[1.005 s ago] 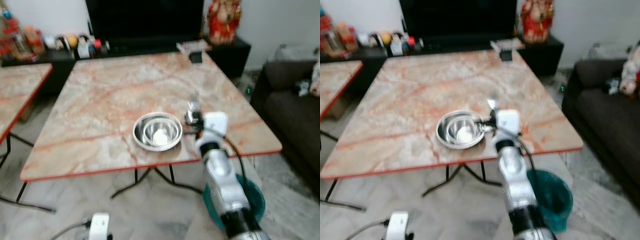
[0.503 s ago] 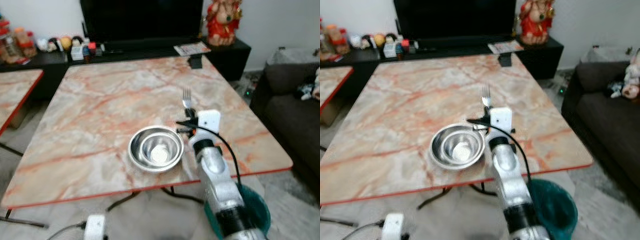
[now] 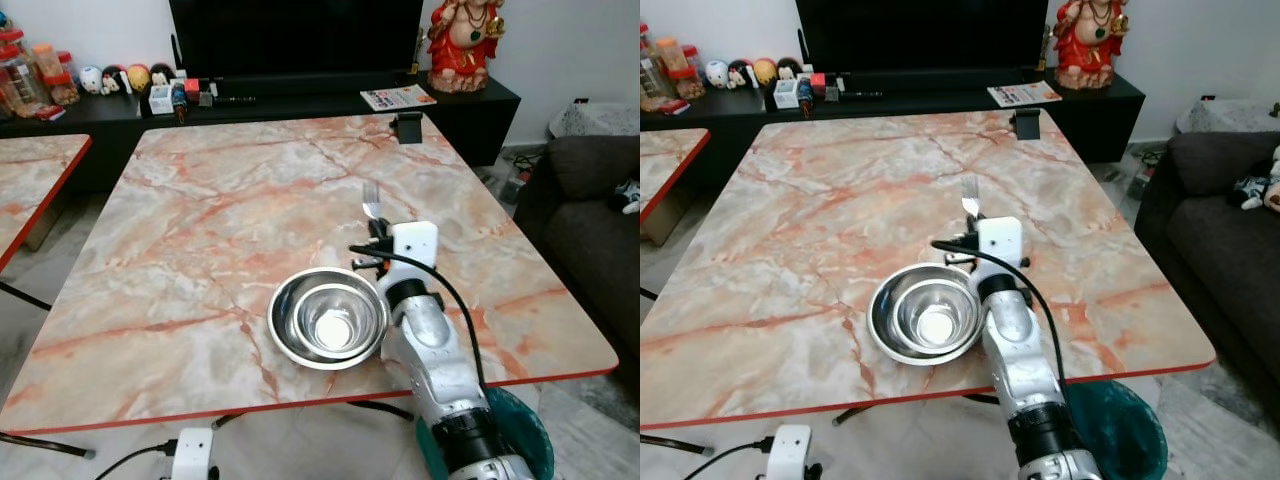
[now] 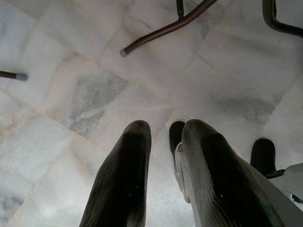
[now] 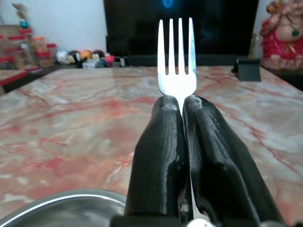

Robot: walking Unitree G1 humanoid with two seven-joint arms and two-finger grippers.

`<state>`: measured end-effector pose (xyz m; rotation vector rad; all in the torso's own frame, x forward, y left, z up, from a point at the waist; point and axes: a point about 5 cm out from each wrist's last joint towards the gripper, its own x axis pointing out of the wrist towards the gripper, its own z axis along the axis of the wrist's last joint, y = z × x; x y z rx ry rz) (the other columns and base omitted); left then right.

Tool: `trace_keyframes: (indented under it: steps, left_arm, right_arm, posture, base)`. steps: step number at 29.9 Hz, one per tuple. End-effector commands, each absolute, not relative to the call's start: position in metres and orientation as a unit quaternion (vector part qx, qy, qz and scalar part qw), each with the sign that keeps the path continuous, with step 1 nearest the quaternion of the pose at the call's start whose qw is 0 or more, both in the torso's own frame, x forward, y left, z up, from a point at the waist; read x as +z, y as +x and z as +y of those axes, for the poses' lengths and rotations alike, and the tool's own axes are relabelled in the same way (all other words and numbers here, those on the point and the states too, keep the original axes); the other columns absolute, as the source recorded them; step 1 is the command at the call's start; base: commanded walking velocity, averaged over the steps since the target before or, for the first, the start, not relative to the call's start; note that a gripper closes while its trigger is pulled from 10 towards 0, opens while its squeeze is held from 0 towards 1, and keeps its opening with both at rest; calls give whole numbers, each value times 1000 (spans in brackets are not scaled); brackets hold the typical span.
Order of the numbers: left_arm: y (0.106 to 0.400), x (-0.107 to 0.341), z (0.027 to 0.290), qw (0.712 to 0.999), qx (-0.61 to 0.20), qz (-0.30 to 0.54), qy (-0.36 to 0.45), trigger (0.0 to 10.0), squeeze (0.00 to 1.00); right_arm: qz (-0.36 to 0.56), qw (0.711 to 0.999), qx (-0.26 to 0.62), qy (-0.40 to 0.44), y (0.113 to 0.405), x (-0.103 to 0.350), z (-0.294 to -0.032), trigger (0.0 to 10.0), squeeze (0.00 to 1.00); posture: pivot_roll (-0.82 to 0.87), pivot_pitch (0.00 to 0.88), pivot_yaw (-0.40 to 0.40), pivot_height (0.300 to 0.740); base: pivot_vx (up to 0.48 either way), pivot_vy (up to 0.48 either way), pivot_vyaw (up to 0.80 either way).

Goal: Setting the table

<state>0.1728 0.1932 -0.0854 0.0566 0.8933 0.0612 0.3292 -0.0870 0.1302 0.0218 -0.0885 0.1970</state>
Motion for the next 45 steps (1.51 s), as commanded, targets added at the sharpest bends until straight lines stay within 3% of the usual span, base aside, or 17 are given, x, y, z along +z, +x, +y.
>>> trace_keyframes:
  steps: [1, 14, 28, 40, 45]
  left_arm:
    - [172, -86, 193, 900, 29, 433, 31, 10000, 0]
    - [171, -86, 193, 900, 35, 434, 27, 10000, 0]
    - [173, -86, 191, 901, 38, 432, 21, 10000, 0]
    - [171, -86, 191, 900, 37, 434, 20, 10000, 0]
    - [171, -86, 191, 900, 35, 434, 19, 10000, 0]
  right_arm:
    - [-47, 994, 102, 11, 330, 133, -86, 10000, 0]
    - [-42, 994, 100, 9, 330, 132, -89, 10000, 0]
    - [-34, 995, 96, 5, 331, 130, -90, 10000, 0]
    - [72, 994, 38, -80, 335, 102, -119, 10000, 0]
    - [74, 993, 29, -90, 339, 104, -129, 10000, 0]
  posture:
    - [-29, 0, 5, 740]
    - [-28, 0, 0, 740]
    - [-27, 0, -5, 740]
    - [-30, 0, -1, 740]
    - [-32, 0, 1, 740]
  base:
    - [0, -307, 0]
    - [0, -300, 0]
    - [0, 0, 0]
    - [0, 0, 0]
    - [0, 0, 0]
